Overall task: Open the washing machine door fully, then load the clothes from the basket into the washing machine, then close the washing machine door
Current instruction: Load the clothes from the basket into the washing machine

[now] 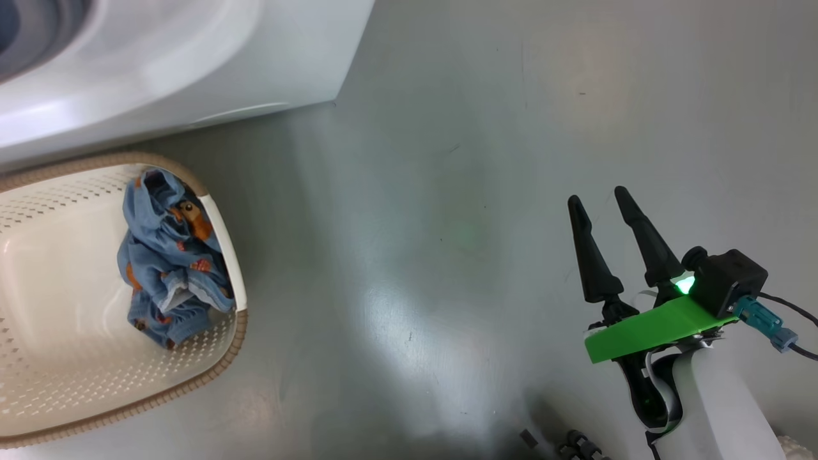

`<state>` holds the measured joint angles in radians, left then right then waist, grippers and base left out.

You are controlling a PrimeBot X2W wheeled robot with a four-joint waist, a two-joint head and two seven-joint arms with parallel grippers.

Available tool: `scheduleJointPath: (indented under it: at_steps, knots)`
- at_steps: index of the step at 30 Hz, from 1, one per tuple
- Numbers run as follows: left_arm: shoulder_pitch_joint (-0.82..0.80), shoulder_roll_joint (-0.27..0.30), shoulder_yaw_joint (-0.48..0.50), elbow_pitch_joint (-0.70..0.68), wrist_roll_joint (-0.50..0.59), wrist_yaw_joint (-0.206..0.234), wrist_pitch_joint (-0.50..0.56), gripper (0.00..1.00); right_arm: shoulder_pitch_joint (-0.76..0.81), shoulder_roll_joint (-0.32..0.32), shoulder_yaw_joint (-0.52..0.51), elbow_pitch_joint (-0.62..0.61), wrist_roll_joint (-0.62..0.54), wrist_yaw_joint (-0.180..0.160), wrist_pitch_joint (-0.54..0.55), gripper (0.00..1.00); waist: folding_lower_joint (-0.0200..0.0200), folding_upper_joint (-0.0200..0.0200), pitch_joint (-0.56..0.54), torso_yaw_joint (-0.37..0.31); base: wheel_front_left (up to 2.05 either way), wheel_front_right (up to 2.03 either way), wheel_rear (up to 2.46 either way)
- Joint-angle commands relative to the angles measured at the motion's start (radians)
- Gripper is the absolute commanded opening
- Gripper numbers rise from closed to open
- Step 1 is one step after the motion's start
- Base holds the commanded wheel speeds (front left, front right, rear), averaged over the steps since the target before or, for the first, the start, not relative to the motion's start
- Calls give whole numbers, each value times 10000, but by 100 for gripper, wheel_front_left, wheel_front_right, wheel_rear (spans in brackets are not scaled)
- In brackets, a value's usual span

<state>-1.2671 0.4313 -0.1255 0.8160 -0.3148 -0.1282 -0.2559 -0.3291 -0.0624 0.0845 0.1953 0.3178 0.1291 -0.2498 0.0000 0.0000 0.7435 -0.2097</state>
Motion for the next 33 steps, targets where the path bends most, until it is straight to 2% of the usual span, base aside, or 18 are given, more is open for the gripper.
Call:
scheduleJointPath:
  at_steps: [1, 11, 19, 26, 33]
  knots:
    - [-33, 542, 258, 44, -77, -17, -56, 100, 214, 45, 208, -122, -23, 16, -120, 100, 0, 0, -53, 24, 0, 0, 0]
    - [272, 67, 444, 542, -173, 45, -58, 100, 158, 57, 47, -52, -77, 16, -120, 100, 0, 0, -590, 304, 0, 0, 0]
    - [1229, -354, 669, 285, -209, 117, -58, 100, 248, -71, -44, 141, -99, 16, -120, 100, 0, 0, -1365, 588, 0, 0, 0]
    - [2545, -685, 915, -381, -118, 203, -58, 100, 347, -143, 22, 314, -74, 16, -120, 100, 0, 0, -2229, 864, 0, 0, 0]
    - [4467, -890, 1388, -1673, 43, 413, -58, 100, 527, -123, 43, 439, -40, 16, -120, 100, 0, 0, -3135, 1054, 0, 0, 0]
